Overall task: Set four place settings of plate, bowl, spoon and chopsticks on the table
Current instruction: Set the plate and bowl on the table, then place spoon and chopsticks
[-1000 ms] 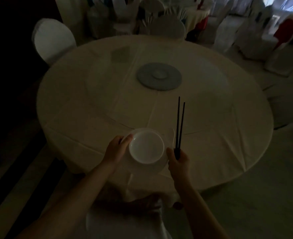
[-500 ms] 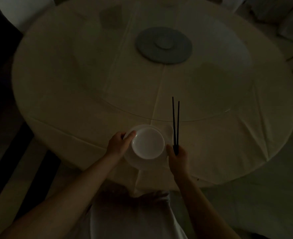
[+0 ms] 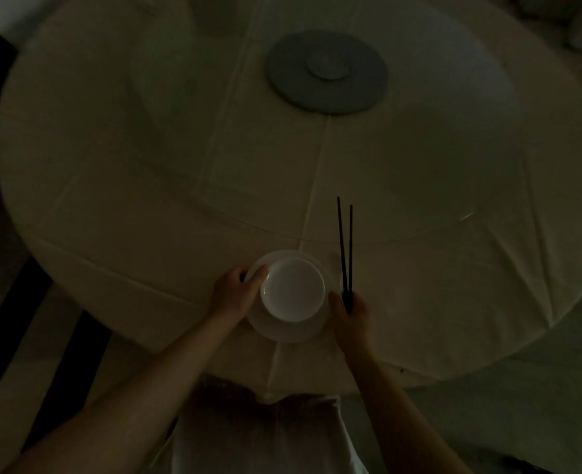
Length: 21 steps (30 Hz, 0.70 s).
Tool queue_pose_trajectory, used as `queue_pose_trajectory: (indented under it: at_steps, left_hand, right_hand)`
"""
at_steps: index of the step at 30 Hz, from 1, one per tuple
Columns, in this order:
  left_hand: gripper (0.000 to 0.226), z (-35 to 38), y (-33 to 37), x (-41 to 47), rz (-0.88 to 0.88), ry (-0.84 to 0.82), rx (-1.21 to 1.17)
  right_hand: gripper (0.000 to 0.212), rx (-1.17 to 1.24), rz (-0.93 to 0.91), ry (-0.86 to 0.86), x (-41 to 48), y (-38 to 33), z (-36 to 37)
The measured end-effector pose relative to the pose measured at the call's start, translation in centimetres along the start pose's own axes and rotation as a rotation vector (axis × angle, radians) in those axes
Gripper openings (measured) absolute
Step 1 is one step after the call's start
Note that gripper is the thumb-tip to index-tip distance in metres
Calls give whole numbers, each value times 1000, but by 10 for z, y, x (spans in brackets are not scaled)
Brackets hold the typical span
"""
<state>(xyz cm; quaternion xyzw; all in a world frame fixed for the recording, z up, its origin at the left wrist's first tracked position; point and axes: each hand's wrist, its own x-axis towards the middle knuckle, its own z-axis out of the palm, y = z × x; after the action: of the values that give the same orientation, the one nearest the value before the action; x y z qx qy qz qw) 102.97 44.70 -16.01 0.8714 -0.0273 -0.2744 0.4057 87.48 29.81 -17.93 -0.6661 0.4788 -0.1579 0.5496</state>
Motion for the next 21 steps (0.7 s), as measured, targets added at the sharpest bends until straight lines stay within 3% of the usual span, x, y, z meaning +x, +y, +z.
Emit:
queue_pose_trajectory:
  at_steps: [14,21]
  left_hand:
    - [43,4,-9,2,117,52,130]
    - [44,2,-9,2,112,57,69]
  right_hand:
    - [36,-10,-60,-13,4,18,2]
    - [36,47,-50,92,0,13,-15]
